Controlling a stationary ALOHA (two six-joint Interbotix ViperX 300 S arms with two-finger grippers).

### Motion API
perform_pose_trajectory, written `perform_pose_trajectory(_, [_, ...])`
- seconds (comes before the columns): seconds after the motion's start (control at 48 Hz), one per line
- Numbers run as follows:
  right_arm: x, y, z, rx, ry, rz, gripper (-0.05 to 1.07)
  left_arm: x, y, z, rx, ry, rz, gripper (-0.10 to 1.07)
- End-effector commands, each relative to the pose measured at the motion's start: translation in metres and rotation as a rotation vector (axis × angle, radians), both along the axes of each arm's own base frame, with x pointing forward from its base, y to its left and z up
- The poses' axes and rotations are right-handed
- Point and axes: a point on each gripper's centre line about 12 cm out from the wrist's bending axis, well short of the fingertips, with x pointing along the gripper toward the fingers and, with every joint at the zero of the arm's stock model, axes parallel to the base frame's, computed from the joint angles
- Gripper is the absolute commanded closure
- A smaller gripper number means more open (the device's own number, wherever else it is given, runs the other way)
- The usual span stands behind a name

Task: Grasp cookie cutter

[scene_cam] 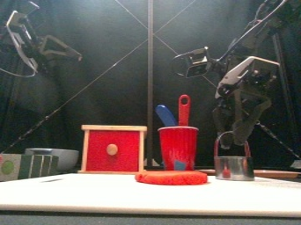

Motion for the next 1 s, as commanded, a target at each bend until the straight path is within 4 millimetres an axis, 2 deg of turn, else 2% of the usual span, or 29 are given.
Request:
perform_pose_trajectory(0.0, [0.006, 0.002, 0.014, 0.004, -0.049, 0.003, 0.02, 0.002, 0.0, 0.004, 0.001, -0.014, -0.001, 0.98])
perform_pose_trajectory(0.042, [0.006, 0.002, 0.016, 0.006, -0.057, 0.004, -0.02, 0.002, 0.0, 0.005, 0.001, -0.017, -0.001, 0.98])
perform_pose_trajectory(0.167, [0.005, 0.003, 0.026, 0.004, -0.083, 0.007, -0.01, 0.002, 0.0, 0.006, 0.002, -0.02, -0.001, 0.98])
perform_pose_trajectory(0.312, [-0.003, 0.003, 0.05, 0.002, -0.155, 0.012, -0.01, 0.002, 0.0, 0.007, 0.002, -0.021, -0.001, 0.98])
perform_pose_trajectory(0.438, [-0.02, 0.0, 0.073, -0.012, -0.244, 0.02, -0.01, 0.002, 0.0, 0.007, 0.003, -0.02, -0.001, 0.98])
perform_pose_trajectory(0.688, [-0.059, -0.004, 0.101, -0.051, -0.5, 0.045, -0.01, 0.003, 0.0, 0.0, 0.0, 0.003, -0.002, 0.98])
perform_pose_trajectory(0.812, [-0.074, -0.005, 0.106, -0.055, -0.632, 0.049, -0.01, 0.005, -0.001, -0.008, -0.006, 0.033, -0.007, 0.98])
perform_pose_trajectory(0.979, [-0.088, -0.006, 0.102, -0.046, -0.762, 0.044, -0.01, 0.011, -0.003, -0.004, 0.003, 0.035, -0.023, 0.98])
